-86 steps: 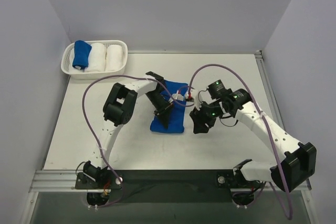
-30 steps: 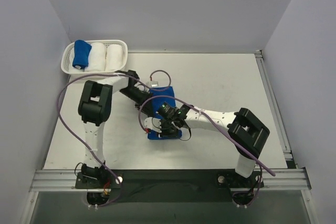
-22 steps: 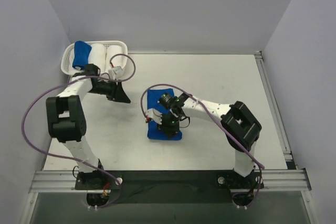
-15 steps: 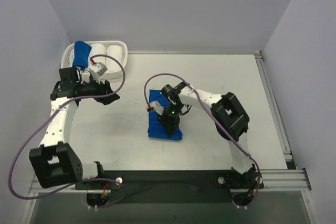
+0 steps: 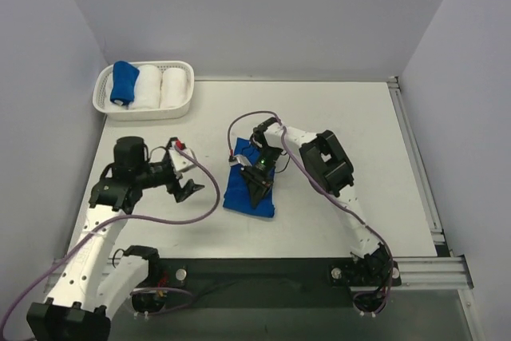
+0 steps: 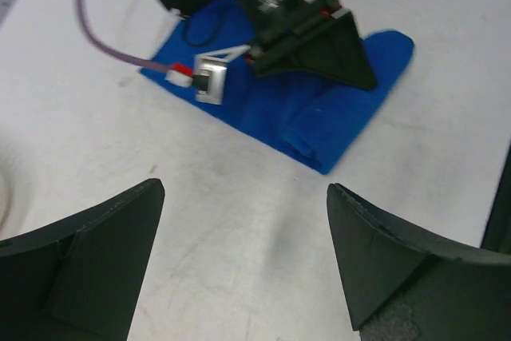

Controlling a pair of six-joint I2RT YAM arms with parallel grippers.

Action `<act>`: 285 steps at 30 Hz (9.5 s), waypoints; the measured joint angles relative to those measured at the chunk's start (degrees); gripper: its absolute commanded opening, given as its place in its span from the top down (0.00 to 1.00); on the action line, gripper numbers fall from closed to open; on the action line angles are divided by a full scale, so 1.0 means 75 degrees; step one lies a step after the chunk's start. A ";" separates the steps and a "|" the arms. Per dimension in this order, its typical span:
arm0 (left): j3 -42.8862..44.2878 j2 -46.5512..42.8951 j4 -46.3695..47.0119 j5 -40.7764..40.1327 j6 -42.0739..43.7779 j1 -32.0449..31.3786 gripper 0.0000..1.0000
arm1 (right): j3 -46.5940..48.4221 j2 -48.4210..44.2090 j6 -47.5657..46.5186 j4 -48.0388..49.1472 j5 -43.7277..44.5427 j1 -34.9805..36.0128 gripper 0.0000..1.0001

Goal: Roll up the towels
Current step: Roll the towel

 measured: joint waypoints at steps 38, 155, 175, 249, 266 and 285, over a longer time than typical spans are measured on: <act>-0.1285 0.3952 0.2862 -0.4692 0.1530 -0.6161 0.87 | 0.0533 0.0545 0.0379 -0.0629 -0.0379 -0.0399 0.61; -0.0903 0.3544 0.1778 -0.4197 0.1757 -0.5925 0.21 | 0.0997 0.1271 -0.0545 -0.1591 -0.1107 0.0192 1.00; -0.1134 0.3684 0.1641 -0.4686 0.0769 -0.5866 0.82 | 0.1037 0.1142 -0.0297 -0.1448 -0.1349 -0.0323 0.52; 0.6327 1.0896 -0.6327 0.1428 0.2498 -0.1402 0.27 | -0.4482 -0.4415 -0.1364 0.6365 0.5324 0.1985 1.00; 0.3348 0.5928 -0.4957 0.1833 0.2885 0.2620 0.25 | -0.2515 -0.2591 -0.0490 0.3911 0.1110 0.0329 1.00; -0.1676 0.1740 0.1448 -0.2500 0.2363 -0.4788 0.13 | -0.1740 -0.0533 -0.0166 0.1585 -0.2057 -0.0189 1.00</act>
